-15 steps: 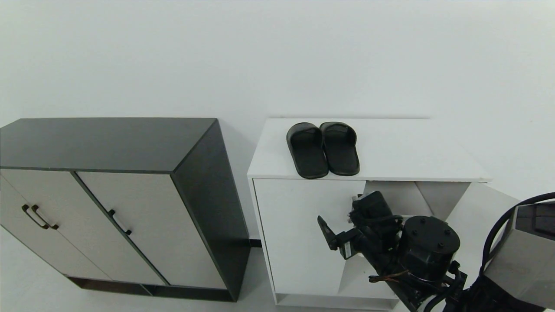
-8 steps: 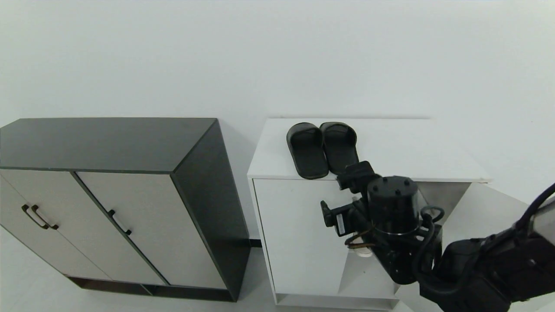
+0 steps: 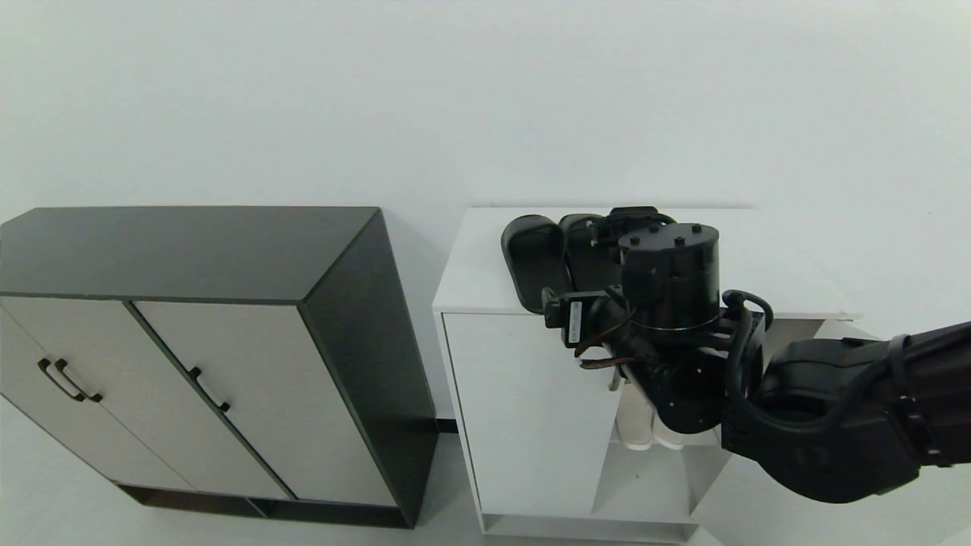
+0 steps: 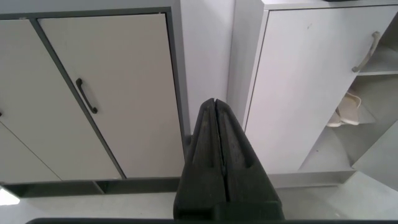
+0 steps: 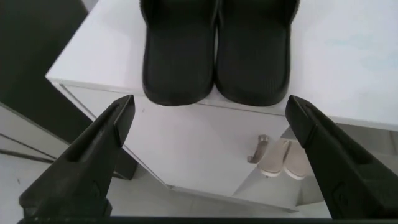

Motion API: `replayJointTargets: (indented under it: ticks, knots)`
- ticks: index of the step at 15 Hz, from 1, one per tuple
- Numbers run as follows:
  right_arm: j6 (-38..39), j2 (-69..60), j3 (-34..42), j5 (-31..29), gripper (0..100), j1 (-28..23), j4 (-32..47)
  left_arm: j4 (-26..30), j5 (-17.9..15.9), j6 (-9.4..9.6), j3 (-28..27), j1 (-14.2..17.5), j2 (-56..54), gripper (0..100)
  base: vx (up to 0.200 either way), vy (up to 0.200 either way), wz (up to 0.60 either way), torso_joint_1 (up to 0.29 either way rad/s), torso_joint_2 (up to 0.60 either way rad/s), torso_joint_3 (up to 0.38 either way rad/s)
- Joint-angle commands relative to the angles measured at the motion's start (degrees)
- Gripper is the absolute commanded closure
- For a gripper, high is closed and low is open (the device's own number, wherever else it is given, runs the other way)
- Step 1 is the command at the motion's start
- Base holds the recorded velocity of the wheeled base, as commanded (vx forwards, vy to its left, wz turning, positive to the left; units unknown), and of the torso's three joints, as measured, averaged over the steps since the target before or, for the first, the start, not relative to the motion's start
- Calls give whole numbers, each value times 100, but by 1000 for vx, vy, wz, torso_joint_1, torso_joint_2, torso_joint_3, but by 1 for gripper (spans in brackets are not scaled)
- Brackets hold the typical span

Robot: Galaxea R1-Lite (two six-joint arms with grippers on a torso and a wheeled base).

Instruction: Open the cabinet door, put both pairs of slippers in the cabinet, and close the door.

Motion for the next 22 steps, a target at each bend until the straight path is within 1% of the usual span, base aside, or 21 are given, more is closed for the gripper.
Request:
replayJointTargets:
  ticks: [1, 10, 14, 16, 18, 22]
  knots:
    - [-12, 41, 78, 41, 0, -1, -23, 1, 0, 0, 1, 1, 7, 100, 0, 0, 0, 0, 0, 0]
    - [-21, 103, 219, 49, 0, -10, -32, 1, 0, 0, 1, 1, 7, 100, 200, 0, 0, 2, 2, 3]
    - [-12, 305, 193, 383, 0, -124, -120, 1, 0, 0, 1, 1, 7, 100, 0, 0, 0, 0, 0, 0]
    - [-47, 481, 78, 392, 0, -203, -129, 1, 0, 0, 10, 1, 7, 100, 0, 0, 0, 0, 0, 0]
    - [-109, 683, -133, 410, 0, -300, -129, 1, 0, 0, 1, 1, 7, 100, 0, 0, 0, 0, 0, 0]
    - [-302, 1228, -888, 480, 0, -502, -129, 1, 0, 0, 1, 1, 7, 100, 0, 0, 0, 0, 0, 0]
